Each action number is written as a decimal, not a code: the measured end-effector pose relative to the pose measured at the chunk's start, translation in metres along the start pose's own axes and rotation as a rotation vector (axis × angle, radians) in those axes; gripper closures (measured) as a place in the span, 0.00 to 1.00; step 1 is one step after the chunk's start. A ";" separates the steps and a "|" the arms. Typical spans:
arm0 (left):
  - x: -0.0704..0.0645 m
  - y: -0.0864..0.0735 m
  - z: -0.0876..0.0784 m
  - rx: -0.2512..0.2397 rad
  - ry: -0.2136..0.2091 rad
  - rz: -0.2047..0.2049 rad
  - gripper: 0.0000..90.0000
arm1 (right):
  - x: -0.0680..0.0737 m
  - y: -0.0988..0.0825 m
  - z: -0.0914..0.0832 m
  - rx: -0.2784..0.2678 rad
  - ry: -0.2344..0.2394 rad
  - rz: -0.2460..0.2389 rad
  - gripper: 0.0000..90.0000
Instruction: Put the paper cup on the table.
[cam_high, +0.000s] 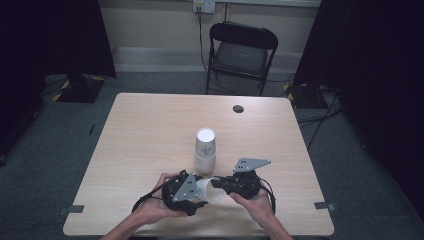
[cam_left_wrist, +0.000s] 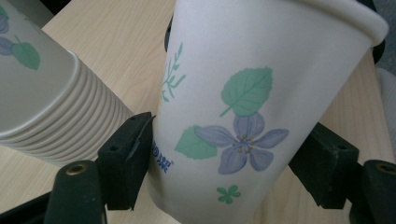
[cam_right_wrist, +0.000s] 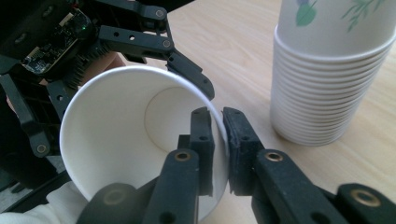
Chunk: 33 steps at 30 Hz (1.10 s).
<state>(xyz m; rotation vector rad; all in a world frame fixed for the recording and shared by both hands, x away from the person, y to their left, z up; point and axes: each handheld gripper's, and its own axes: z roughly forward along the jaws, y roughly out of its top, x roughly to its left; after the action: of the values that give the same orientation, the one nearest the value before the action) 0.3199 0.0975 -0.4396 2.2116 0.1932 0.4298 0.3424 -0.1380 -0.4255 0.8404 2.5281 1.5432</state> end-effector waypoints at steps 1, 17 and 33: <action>0.002 0.000 -0.001 -0.006 -0.004 -0.013 0.30 | 0.000 0.000 -0.001 -0.003 -0.002 0.001 0.89; 0.004 -0.004 0.000 -0.036 -0.010 -0.139 0.30 | -0.003 -0.003 -0.002 -0.063 -0.005 0.048 0.96; -0.006 0.006 0.000 -0.056 0.028 -0.052 0.24 | -0.005 -0.001 0.008 -0.002 0.007 0.157 0.99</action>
<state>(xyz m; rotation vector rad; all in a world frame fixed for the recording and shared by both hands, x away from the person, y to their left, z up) 0.3143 0.0921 -0.4367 2.1415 0.2498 0.4330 0.3482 -0.1344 -0.4312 1.0590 2.5186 1.5930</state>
